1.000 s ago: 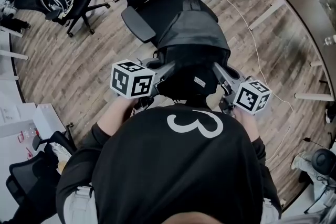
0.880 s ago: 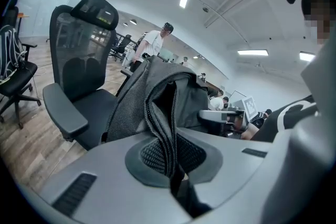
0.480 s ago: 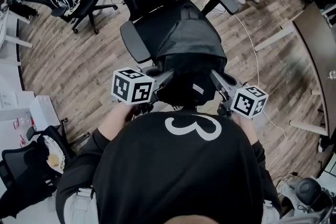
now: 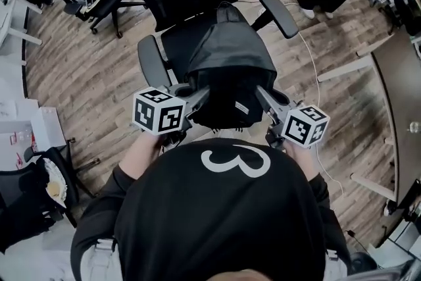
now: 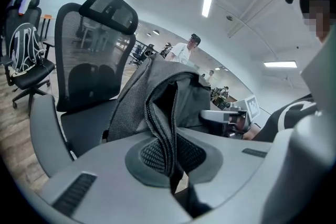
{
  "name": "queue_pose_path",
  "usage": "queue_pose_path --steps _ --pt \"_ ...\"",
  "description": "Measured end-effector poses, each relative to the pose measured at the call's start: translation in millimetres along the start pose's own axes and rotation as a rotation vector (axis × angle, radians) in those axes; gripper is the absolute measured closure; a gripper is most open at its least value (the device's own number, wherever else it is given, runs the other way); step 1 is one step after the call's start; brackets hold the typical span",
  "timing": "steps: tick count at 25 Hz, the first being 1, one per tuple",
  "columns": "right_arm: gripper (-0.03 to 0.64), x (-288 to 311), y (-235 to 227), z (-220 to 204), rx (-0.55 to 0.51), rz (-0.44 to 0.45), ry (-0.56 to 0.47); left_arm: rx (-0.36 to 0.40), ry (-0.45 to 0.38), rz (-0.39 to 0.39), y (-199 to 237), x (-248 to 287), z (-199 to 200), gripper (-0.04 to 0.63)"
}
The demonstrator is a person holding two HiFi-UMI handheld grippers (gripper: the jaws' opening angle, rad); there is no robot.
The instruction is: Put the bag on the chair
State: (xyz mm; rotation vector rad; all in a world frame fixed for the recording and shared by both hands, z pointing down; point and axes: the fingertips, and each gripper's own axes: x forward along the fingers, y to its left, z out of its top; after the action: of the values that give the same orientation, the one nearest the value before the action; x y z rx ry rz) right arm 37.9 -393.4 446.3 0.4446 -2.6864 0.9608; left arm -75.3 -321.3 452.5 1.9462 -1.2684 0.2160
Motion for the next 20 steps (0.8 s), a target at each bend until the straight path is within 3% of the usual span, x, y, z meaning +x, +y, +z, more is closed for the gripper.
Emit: queue_pose_path --steps 6,20 --pt "0.568 7.8 -23.9 27.0 -0.033 0.024 0.012 0.0 -0.055 0.052 1.2 22.0 24.9 0.574" --pt "0.569 45.3 -44.9 59.6 -0.073 0.037 0.043 -0.038 -0.089 0.063 30.1 36.6 54.1 0.574"
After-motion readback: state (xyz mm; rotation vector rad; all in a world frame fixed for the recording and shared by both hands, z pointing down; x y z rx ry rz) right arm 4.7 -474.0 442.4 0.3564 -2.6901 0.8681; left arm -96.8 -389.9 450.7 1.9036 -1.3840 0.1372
